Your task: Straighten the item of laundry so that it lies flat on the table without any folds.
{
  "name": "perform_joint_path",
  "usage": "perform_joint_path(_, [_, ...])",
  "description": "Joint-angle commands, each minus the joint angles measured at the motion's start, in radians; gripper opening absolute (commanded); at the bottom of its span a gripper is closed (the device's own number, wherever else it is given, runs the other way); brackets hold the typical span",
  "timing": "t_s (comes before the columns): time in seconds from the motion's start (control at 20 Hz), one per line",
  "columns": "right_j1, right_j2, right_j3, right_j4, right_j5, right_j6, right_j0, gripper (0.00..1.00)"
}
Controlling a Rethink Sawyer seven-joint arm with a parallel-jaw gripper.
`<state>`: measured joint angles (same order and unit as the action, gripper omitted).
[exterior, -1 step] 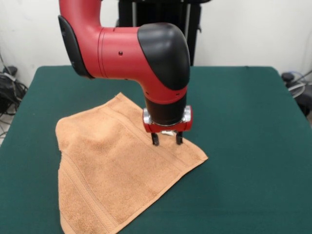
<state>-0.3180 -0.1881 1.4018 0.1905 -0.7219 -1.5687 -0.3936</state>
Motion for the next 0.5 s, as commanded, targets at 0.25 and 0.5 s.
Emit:
perform_joint_path(0.25, [0.059,-0.015,0.014,0.052,0.092,-0.051,-0.004,1.0])
perform_joint_path(0.5, [0.058,-0.014,0.015,0.052,0.094,-0.054,-0.003,1.0])
